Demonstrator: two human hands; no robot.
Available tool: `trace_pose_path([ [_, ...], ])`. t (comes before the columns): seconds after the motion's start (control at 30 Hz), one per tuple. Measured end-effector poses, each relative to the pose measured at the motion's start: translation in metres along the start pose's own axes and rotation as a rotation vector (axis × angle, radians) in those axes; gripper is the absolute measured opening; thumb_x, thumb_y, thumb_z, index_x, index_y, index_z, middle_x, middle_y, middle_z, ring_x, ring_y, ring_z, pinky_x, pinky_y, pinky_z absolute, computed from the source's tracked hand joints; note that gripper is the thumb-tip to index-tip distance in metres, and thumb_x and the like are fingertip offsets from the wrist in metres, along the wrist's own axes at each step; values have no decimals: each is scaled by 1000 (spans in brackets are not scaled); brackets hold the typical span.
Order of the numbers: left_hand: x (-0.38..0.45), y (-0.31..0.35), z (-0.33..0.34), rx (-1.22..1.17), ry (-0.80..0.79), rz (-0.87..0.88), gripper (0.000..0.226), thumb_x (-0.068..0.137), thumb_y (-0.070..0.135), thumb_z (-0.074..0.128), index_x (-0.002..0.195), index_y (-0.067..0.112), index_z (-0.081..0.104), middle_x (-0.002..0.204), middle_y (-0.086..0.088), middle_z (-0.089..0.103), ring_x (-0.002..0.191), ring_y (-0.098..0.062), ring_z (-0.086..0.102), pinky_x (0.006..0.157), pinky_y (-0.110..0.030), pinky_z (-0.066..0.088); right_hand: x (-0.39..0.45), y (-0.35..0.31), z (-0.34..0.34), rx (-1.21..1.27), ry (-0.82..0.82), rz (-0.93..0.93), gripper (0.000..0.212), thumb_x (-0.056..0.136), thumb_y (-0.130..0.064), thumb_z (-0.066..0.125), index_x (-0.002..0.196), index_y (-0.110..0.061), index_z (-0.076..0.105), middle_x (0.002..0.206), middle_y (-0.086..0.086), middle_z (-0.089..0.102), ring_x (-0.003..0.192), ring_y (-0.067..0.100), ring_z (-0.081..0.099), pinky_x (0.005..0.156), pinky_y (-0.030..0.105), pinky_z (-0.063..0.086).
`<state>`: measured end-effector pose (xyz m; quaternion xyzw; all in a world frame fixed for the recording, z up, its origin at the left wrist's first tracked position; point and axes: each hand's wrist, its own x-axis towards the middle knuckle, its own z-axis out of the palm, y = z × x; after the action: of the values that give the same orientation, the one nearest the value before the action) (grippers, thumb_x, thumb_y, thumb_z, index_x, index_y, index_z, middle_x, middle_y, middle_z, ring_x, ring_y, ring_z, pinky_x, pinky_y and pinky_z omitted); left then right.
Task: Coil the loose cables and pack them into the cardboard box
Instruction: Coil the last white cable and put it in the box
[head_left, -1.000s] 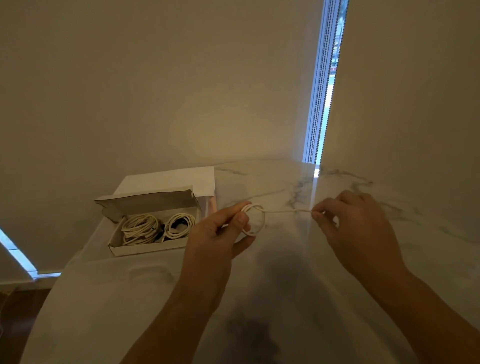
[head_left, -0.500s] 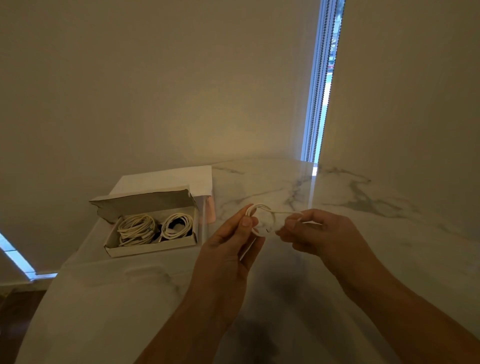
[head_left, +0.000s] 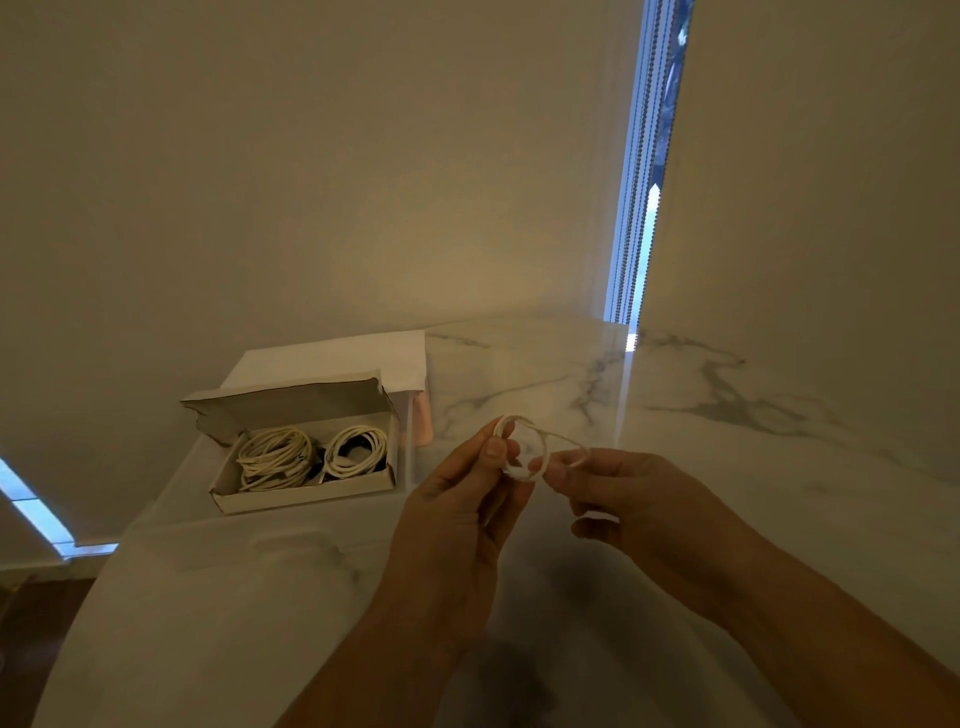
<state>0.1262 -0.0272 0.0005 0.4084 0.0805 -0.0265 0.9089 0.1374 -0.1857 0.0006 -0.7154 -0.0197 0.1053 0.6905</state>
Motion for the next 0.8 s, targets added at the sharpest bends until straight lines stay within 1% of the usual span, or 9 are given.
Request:
trace_pose_path([
  [0.07, 1, 0, -1, 7, 6, 4, 25, 92, 9, 60, 114, 5, 72, 96, -9, 76, 87, -15, 73, 72, -25, 61, 0, -1, 0, -117, 2, -65, 14, 82, -37, 72, 94, -34, 79, 91, -9, 75, 88, 16, 66, 76, 24, 56],
  [0.17, 2, -1, -3, 62, 23, 39, 23, 91, 12, 62, 111, 9, 74, 98, -9, 76, 90, -17, 74, 69, -25, 60, 0, -2, 0, -424, 74, -245, 6, 83, -37, 71, 82, -41, 75, 84, -16, 73, 78, 3, 66, 69, 13, 51],
  [0.23, 2, -2, -4, 128, 34, 89, 24, 91, 14, 62, 112, 11, 73, 101, -9, 76, 94, -19, 74, 74, -29, 60, 0, -1, 1, -623, 143, -347, 3, 81, -41, 71, 81, -41, 74, 78, -11, 69, 74, 5, 64, 68, 18, 51],
  [0.3, 2, -4, -4, 182, 40, 142, 25, 91, 15, 62, 113, 12, 73, 104, -8, 76, 99, -20, 73, 82, -33, 58, 0, 1, 2, -709, 176, -393, 10, 81, -44, 70, 87, -38, 75, 77, -11, 66, 74, 5, 61, 69, 21, 50],
  [0.43, 2, -5, -4, 215, 29, 174, 24, 94, 15, 59, 114, 15, 72, 108, -3, 76, 102, -17, 72, 85, -31, 55, 0, 4, 1, -749, 188, -386, 14, 79, -50, 69, 86, -38, 74, 77, -18, 64, 76, -1, 59, 67, 13, 45],
  [0.5, 3, -5, -6, 216, 44, 182, 24, 94, 15, 59, 115, 16, 72, 109, -1, 76, 103, -16, 71, 84, -30, 54, -1, 2, 1, -727, 183, -383, 11, 79, -47, 71, 82, -37, 72, 76, -17, 65, 78, -3, 59, 66, 11, 45],
  [0.6, 6, -3, -9, 199, 67, 196, 24, 95, 16, 58, 115, 16, 72, 109, -1, 75, 104, -16, 71, 81, -27, 55, -6, -3, 2, -632, 182, -404, 9, 78, -40, 75, 82, -34, 69, 76, -17, 68, 72, -1, 63, 63, 10, 49],
  [0.67, 7, -1, -10, 187, 83, 217, 23, 95, 15, 59, 115, 16, 72, 108, -1, 76, 104, -16, 71, 81, -28, 55, -7, -8, 1, -548, 179, -422, 9, 78, -35, 77, 80, -32, 69, 76, -13, 70, 68, 4, 66, 64, 13, 51],
  [0.8, 9, -1, -10, 166, 83, 231, 22, 94, 14, 60, 112, 15, 72, 105, -3, 76, 104, -18, 71, 79, -26, 55, -7, -11, 0, -415, 124, -379, 6, 80, -25, 77, 79, -26, 71, 75, -5, 73, 70, 10, 69, 70, 24, 56],
])
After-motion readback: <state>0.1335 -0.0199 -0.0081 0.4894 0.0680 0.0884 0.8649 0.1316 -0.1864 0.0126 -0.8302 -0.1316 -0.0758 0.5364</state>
